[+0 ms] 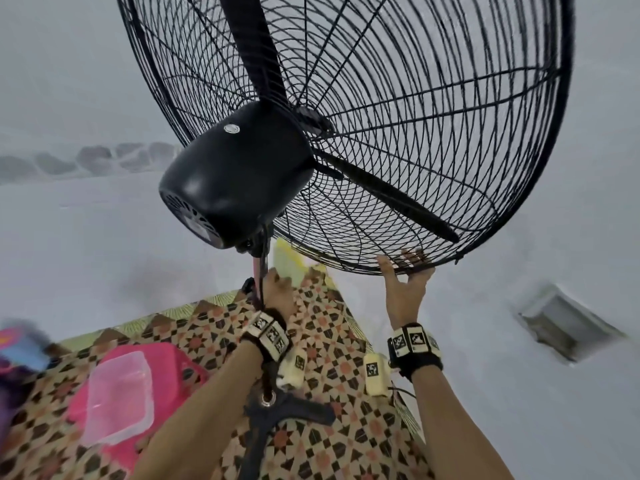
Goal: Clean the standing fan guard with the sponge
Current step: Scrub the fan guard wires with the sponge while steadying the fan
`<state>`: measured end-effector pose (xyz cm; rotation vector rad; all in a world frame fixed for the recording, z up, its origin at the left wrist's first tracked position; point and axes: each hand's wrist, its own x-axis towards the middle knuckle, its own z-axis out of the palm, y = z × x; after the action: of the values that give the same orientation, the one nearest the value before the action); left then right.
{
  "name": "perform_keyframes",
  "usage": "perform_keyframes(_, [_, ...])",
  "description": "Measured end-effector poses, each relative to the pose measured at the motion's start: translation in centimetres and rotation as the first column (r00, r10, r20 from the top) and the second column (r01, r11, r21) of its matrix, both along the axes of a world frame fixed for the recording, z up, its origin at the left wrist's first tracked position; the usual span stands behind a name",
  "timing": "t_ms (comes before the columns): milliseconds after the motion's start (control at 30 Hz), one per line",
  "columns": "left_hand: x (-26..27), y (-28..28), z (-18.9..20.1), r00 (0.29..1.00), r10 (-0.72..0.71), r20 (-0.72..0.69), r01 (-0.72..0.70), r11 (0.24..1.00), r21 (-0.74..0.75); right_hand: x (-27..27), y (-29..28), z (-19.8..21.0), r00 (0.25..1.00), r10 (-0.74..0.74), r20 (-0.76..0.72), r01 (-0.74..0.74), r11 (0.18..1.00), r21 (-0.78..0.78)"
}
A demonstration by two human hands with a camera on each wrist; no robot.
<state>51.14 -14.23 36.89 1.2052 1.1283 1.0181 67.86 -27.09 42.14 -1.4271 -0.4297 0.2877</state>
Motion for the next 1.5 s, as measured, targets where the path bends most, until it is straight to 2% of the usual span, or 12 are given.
perform_keyframes(67, [0.1, 0.9, 0.8, 0.996, 0.092, -0.017, -0.093, 0.995, -0.023, -0.1, 0.0, 0.1, 1.000, 0.001, 0.011, -0.001, 1.000, 0.002])
perform_keyframes(167, [0.8, -1.0, -0.3, 0.955, -0.040, -0.293, 0.090, 0.983, 0.158, 0.0, 0.1, 0.2, 1.000, 0.012, 0.026, -0.012, 1.000, 0.010])
perform_keyframes(267, [0.4, -2.9, -1.8, 0.914, -0.262, -0.311, 0.338, 0.915, 0.221, 0.3, 0.1, 0.3, 1.000, 0.007, 0.024, -0.008, 1.000, 0.030])
perform_keyframes(467, [-1.4, 1.2, 0.3, 0.924, -0.024, -0.382, 0.041, 0.998, 0.037, -0.2, -0.2, 0.3, 0.999, 0.046, 0.022, -0.046, 0.999, 0.019])
perform_keyframes(700, [0.3, -2.1, -1.3, 0.916, -0.115, -0.384, 0.260, 0.899, 0.352, 0.3, -0.4, 0.5, 0.998, 0.059, 0.010, -0.059, 0.998, -0.008])
perform_keyframes(767, [-1.0, -3.4, 0.3, 0.927, -0.174, -0.331, 0.277, 0.915, 0.295, 0.4, -0.5, 0.6, 0.998, 0.068, 0.016, -0.068, 0.997, -0.023])
perform_keyframes(867, [-1.0, -0.6, 1.7, 0.934, 0.065, -0.352, -0.020, 0.991, 0.131, 0.4, -0.4, 0.4, 0.996, 0.088, 0.008, -0.088, 0.996, -0.019])
perform_keyframes(933, [-0.3, 0.3, 3.2, 0.941, 0.116, -0.316, -0.086, 0.990, 0.109, 0.6, -0.4, 0.2, 0.996, 0.088, -0.003, -0.089, 0.996, -0.011])
perform_keyframes(1133, [-0.9, -2.8, 2.6, 0.935, -0.157, -0.317, 0.223, 0.958, 0.183, 0.9, -0.1, 0.1, 0.996, 0.093, -0.003, -0.093, 0.996, 0.005])
perform_keyframes(1233, [-1.8, -0.6, 3.9, 0.972, 0.039, -0.231, -0.007, 0.990, 0.138, 0.3, 0.2, 0.0, 0.996, 0.084, -0.020, -0.084, 0.996, 0.022])
perform_keyframes(1300, [-1.7, 0.4, 4.7, 0.968, 0.070, -0.242, -0.031, 0.987, 0.159, -0.1, 0.1, 0.3, 0.998, 0.064, -0.025, -0.063, 0.997, 0.034])
perform_keyframes(1500, [-1.3, -4.2, 4.1, 0.915, -0.197, -0.351, 0.289, 0.929, 0.232, 0.0, -0.2, 0.3, 0.997, 0.064, -0.033, -0.064, 0.998, 0.016])
